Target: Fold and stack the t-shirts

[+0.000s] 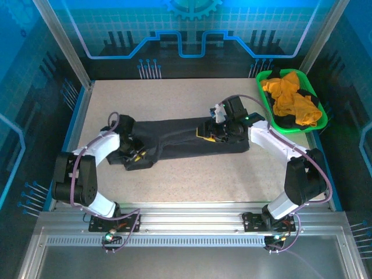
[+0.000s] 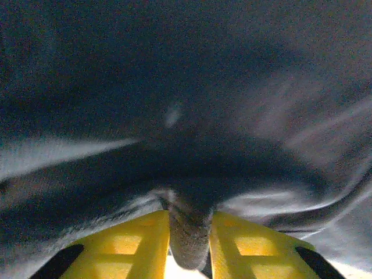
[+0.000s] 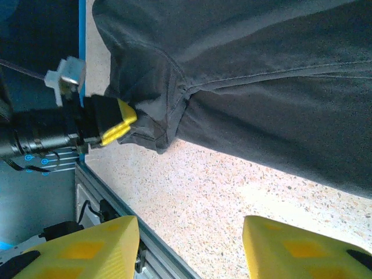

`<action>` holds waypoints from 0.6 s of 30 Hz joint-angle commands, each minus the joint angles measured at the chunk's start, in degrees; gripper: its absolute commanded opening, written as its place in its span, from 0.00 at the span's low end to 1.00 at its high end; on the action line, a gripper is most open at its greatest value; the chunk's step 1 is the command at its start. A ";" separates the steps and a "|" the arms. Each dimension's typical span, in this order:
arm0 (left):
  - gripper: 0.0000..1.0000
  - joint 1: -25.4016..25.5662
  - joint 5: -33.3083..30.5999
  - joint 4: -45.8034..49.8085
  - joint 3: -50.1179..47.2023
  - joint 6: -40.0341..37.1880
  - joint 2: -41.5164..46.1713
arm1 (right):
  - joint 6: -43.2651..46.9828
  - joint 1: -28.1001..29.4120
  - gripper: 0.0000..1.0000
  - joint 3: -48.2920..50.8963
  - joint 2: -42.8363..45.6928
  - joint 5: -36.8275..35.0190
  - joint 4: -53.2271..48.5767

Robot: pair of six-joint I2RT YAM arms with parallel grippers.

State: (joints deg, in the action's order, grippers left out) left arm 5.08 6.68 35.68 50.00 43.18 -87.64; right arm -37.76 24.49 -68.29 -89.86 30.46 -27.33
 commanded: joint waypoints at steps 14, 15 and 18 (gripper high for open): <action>0.44 4.60 1.45 0.98 -5.41 6.84 14.87 | -0.89 1.87 0.51 0.00 -1.45 0.92 1.56; 0.45 5.12 1.88 -1.20 -5.97 8.52 14.87 | -0.99 1.96 0.51 0.09 -1.45 0.92 1.67; 0.44 5.71 3.05 -4.65 -6.86 11.70 12.18 | -1.18 2.13 0.51 -0.06 -1.45 1.08 1.84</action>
State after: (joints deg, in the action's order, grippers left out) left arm 10.13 7.57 35.18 44.71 49.74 -73.54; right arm -38.39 25.54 -68.29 -90.63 30.48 -26.28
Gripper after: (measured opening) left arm 0.444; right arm 0.516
